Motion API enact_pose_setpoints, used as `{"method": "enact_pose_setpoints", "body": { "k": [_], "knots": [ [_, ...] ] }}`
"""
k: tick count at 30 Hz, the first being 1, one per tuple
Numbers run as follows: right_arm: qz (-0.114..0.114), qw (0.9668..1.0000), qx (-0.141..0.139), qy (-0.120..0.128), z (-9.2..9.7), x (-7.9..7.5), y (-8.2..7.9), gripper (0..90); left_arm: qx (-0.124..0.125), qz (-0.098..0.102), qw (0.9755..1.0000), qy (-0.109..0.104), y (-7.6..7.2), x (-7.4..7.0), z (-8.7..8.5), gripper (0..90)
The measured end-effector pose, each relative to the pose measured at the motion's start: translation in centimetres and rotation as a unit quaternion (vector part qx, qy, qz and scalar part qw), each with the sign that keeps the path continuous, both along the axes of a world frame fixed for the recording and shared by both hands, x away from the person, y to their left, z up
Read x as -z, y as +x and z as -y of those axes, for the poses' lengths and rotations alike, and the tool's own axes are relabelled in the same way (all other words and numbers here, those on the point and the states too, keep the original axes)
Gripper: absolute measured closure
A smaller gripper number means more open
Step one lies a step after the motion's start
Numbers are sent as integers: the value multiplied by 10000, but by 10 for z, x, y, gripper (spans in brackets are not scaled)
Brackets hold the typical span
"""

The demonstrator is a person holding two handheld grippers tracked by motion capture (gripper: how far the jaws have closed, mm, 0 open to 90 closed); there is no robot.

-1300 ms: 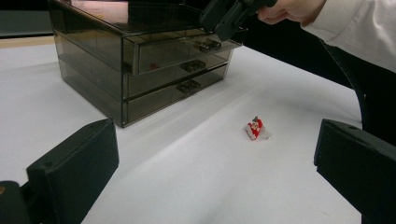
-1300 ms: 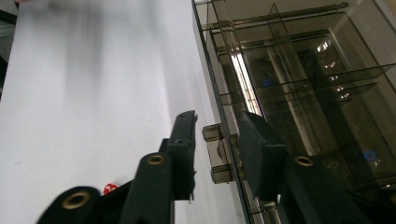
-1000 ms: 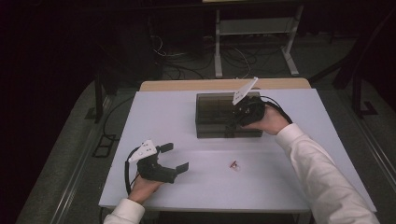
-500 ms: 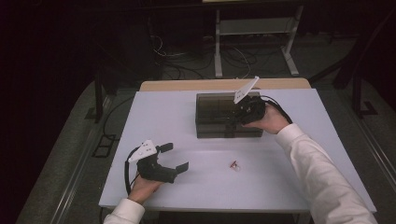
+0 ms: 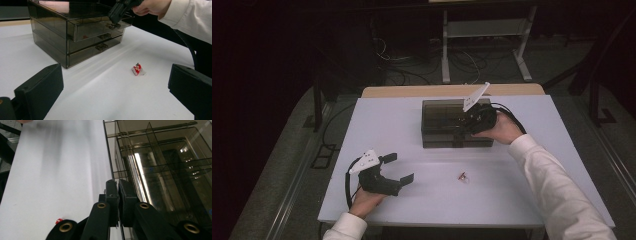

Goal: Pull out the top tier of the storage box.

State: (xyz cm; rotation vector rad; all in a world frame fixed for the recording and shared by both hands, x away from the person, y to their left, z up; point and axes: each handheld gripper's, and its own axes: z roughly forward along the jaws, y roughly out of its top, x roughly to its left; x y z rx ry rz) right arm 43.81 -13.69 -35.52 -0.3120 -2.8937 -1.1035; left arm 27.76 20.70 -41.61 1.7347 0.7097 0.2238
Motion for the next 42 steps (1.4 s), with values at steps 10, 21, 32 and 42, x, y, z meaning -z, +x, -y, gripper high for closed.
{"method": "enact_pose_setpoints", "body": {
  "k": [10, 21, 32, 42],
  "knots": [
    [-72, 10000, -49, 17, 0, 0, -6, 865, 4, -1, 10000, -6, 0, 0, 0, 0],
    [-140, 9998, -151, -17, -2, 0, -17, 866, 9, -8, 10000, -7, -1, 0, 1, 0],
    [-223, 9995, -242, 31, 0, 2, -23, 868, 2, -4, 10000, -14, -1, 0, 0, 0],
    [-278, 9991, -313, 78, 3, 3, -26, 866, -15, 19, 10000, -29, -1, -1, 0, 0]
  ]
}}
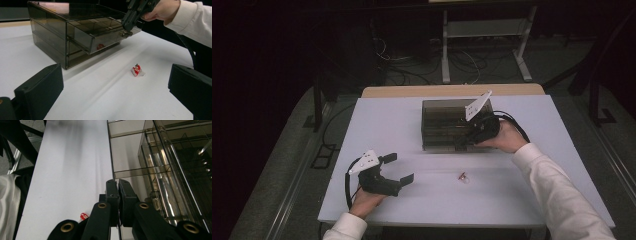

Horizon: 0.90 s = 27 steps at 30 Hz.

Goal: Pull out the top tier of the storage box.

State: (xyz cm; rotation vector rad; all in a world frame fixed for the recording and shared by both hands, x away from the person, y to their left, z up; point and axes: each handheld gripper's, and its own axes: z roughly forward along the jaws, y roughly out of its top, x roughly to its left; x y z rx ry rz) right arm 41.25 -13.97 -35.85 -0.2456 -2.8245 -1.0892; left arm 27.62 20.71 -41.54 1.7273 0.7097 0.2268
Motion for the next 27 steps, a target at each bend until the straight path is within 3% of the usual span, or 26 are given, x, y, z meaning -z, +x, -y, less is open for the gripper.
{"method": "enact_pose_setpoints", "body": {
  "k": [27],
  "knots": [
    [-154, 9997, -178, 90, 2, 4, -11, 866, -1, -5, 10000, 5, 0, 0, 0, 0]
  ]
}}
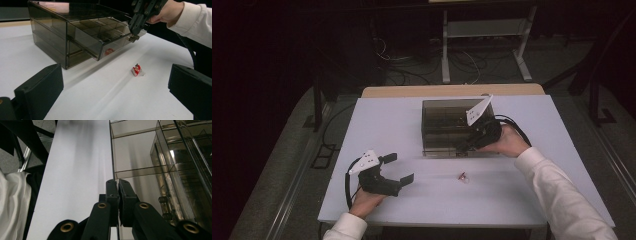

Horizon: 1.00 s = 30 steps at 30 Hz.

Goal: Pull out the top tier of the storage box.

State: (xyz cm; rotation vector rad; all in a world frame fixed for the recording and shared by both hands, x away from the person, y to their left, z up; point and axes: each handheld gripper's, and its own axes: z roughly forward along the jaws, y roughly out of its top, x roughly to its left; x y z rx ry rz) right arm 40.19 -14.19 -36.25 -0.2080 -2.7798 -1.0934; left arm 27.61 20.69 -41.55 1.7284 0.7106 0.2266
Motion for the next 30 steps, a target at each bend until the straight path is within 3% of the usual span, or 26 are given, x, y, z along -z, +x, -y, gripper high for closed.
{"method": "enact_pose_setpoints", "body": {
  "k": [21, 30],
  "knots": [
    [-78, 9999, -77, 15, -2, 2, -7, 862, -11, -1, 10000, -2, 0, 0, 0, 0],
    [-106, 9999, 114, 44, -3, -2, -8, 827, -13, 0, 10000, -4, 0, 0, 0, 0]
  ]
}}
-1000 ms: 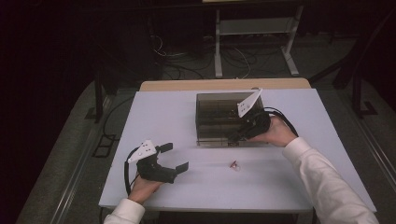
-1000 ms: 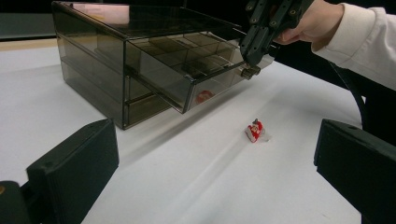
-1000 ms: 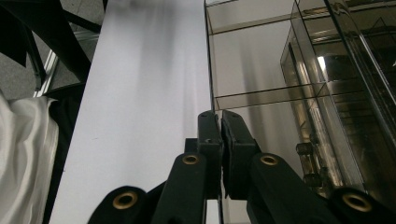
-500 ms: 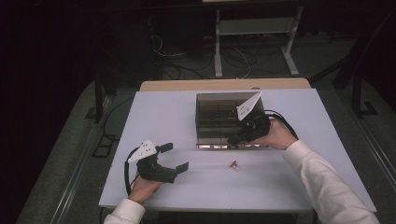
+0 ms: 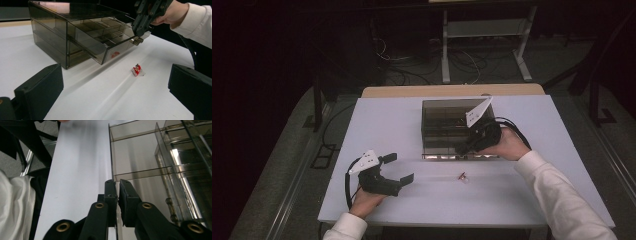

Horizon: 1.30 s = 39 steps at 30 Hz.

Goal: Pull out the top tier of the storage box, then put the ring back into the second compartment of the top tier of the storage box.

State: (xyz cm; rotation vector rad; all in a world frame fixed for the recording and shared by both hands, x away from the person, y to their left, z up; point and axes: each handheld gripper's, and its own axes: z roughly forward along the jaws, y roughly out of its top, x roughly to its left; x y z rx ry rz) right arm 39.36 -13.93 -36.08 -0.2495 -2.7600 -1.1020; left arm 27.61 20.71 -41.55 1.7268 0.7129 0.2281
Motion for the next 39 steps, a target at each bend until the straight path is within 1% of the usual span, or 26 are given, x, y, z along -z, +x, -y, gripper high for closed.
{"method": "enact_pose_setpoints", "body": {
  "k": [8, 11, 16, 21, 29, 31, 36, 39],
  "knots": [
    [42, 9998, 211, 28, 2, -8, -5, 789, -4, 0, 10000, -8, 0, 0, 0, 0],
    [60, 9995, 302, 46, 3, -12, -7, 760, -8, -1, 10000, -20, 0, 0, 0, 0],
    [91, 9991, 420, 67, 4, -18, -12, 734, -7, 0, 10000, -18, -1, -1, 0, 0],
    [95, 9984, 564, 15, 3, -21, -18, 670, -21, 6, 10000, -41, -1, -1, 0, 0],
    [143, 9959, 895, 58, 3, -24, -28, 536, -42, -13, 10000, -73, -1, -1, -1, 0],
    [127, 9952, 968, 92, 5, -25, -30, 522, -48, -19, 9999, -94, -1, -1, -1, 0],
    [190, 9929, 1169, 121, 10, -30, -35, 473, -30, -10, 9999, -95, -1, -1, -1, 0],
    [191, 9914, 1284, 187, 14, -34, -40, 444, -29, -6, 9999, -101, -1, -1, -1, 0]
  ]
}}
